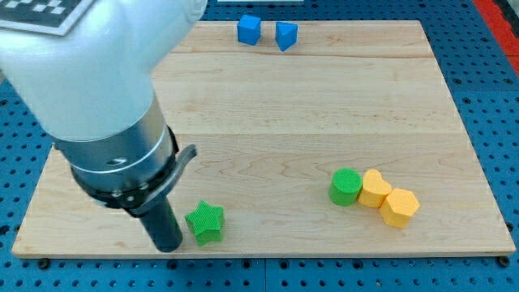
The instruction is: Move green star to the bottom centre of the board
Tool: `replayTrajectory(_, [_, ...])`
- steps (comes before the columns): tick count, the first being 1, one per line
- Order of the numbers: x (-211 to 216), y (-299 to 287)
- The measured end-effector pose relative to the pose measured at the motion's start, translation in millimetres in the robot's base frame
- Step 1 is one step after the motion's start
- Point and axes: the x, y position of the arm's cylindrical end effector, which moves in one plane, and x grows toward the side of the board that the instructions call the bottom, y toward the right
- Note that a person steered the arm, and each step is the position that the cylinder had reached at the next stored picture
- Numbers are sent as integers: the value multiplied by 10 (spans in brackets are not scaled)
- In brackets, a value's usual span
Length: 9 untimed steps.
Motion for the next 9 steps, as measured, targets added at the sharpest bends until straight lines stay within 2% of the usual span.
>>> replayTrajectory(2, [-102, 457])
replayTrajectory(7, [-110, 1046])
replayTrajectory(8, [-86, 911])
replayTrajectory(9, [-38, 276])
